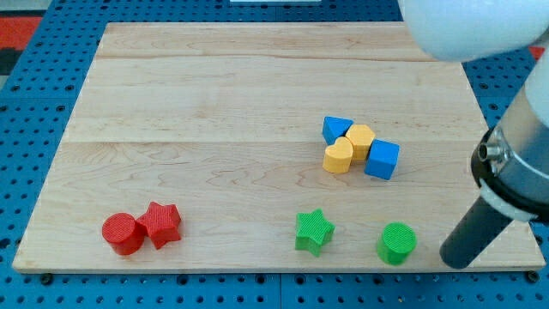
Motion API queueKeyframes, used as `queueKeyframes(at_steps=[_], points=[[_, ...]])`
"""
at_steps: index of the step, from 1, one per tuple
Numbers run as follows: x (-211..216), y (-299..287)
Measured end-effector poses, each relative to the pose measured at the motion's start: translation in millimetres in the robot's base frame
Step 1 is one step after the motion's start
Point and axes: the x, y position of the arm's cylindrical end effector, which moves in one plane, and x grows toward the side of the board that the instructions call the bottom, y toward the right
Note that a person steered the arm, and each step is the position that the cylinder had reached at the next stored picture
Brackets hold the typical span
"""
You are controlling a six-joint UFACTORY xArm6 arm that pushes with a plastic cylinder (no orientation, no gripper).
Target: Keep the green circle parallel to green star
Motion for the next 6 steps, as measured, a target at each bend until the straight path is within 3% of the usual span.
queueKeyframes(at_steps=[5,6], points=[[-19.2,-198.5],[-20.7,-213.1]])
